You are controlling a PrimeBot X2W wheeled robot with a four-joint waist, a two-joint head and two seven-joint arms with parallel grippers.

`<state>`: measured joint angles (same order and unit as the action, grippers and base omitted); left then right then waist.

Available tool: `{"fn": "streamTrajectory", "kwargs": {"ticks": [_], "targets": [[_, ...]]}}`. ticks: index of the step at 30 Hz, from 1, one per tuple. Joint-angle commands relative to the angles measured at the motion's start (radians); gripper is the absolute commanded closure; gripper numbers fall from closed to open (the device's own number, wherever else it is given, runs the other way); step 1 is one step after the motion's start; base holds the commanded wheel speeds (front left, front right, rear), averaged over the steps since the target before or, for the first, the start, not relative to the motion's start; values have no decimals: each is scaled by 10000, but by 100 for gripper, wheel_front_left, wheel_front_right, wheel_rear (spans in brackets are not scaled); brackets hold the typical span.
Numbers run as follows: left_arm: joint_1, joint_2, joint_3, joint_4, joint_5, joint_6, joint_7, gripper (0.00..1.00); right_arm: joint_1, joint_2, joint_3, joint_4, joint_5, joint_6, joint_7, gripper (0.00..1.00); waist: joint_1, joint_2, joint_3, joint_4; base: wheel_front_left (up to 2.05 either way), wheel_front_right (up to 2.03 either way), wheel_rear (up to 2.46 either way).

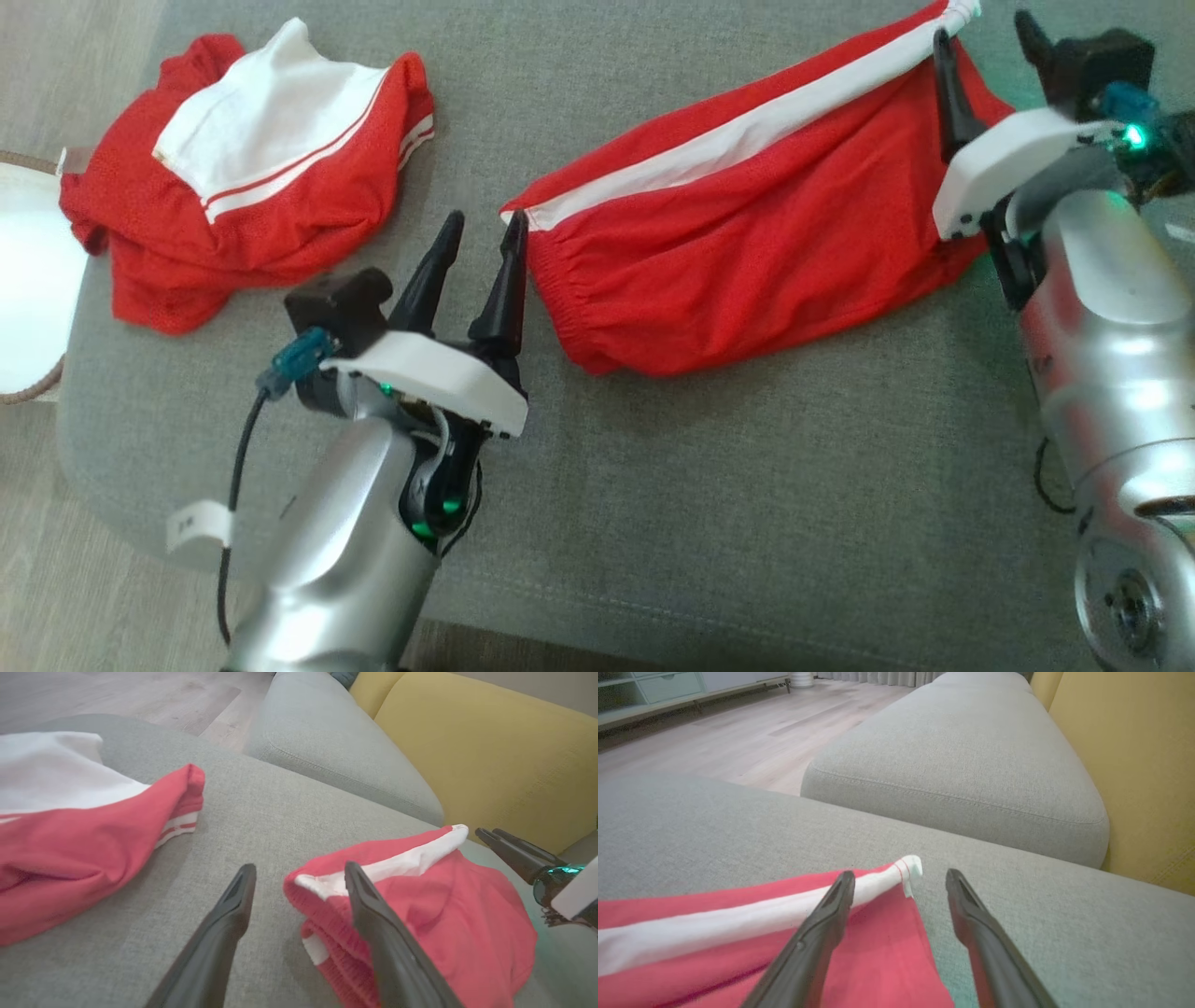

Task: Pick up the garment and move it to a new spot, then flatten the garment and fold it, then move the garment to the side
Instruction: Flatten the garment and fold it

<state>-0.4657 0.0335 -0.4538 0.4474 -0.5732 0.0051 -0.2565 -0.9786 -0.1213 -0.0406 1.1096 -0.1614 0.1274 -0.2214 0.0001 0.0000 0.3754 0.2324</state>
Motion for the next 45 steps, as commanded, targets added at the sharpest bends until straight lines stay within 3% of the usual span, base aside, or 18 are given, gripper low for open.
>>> {"fn": "streamTrajectory", "kwargs": {"ticks": [1, 5, 10, 11, 12, 22, 34, 40, 45], "targets": [[138, 168, 290, -249, 87, 89, -53, 0, -98, 93, 207, 25, -47, 33, -29, 0, -1, 0, -89, -18, 0, 0, 0], [487, 168, 353, -254, 201, 158, -53, 0, 117, -170, 471, 850, 99, 33, 507, 0, -1, 0, -264, -6, 0, 0, 0], [782, 168, 440, -391, 341, 182, -53, 0, 569, -216, 914, 1586, 412, 33, 1970, 1, -1, 0, -432, 49, 0, 0, 0], [827, 168, 453, -403, 377, 190, -53, 0, 678, -142, 986, 1644, 586, 33, 2218, 61, -1, 0, -480, 57, 0, 0, 0], [861, 168, 481, -409, 436, 208, -53, 0, 776, -76, 1032, 1683, 798, 33, 2432, 100, -1, 0, -527, 51, 0, 0, 0], [1544, 168, 920, -176, 1033, 330, -53, 0, 1393, -68, 1274, 1586, 2375, 33, 1435, 100, -1, 0, -1518, -536, 0, 0, 0], [2579, 168, 1480, 41, 1507, 244, -53, 0, 3097, -748, 1491, 682, 4017, 33, 90, 100, -1, 0, -2634, -1368, 0, 0, 0], [2890, 168, 1515, 29, 1492, 235, -53, 0, 3263, -321, 2474, -940, 4208, 33, -270, 100, -1, 0, -2897, -1374, 0, 0, 0], [3020, 168, 1329, -3, 1479, 249, -53, 0, 3446, 397, 4188, -2170, 4599, 33, -62, 100, -1, 0, -3078, -1018, 0, 0, 0]]}}
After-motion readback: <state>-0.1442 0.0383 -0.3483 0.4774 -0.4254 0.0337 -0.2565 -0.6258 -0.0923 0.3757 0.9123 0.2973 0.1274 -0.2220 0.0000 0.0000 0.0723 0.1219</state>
